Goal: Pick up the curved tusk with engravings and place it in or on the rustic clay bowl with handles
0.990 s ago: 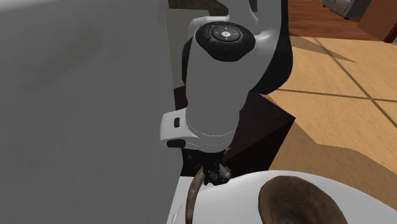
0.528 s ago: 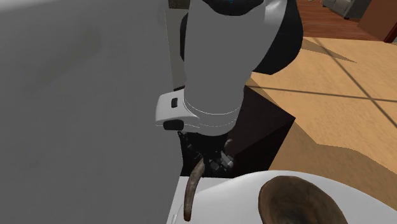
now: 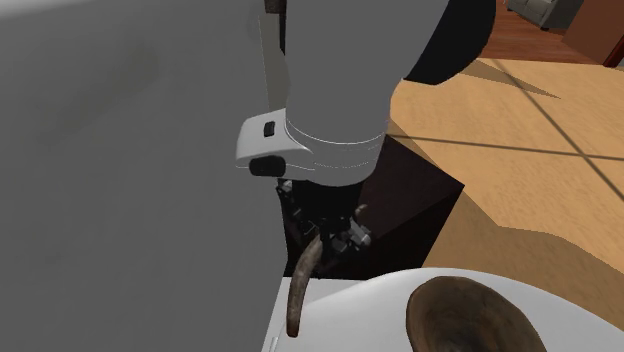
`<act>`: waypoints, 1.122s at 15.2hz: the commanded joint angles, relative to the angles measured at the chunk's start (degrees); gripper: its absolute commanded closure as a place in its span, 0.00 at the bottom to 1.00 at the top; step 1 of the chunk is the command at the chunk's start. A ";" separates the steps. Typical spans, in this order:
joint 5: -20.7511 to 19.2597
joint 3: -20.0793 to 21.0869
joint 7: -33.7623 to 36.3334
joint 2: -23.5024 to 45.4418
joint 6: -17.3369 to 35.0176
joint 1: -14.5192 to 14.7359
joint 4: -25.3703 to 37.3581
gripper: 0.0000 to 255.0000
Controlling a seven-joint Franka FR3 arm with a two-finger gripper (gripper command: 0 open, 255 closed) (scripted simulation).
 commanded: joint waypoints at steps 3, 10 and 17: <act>0.47 0.51 1.13 -1.28 -3.04 -0.03 3.04 1.00; 3.16 6.86 10.37 3.75 -4.17 4.84 8.48 1.00; 4.29 12.30 19.17 11.06 -6.01 9.01 17.06 1.00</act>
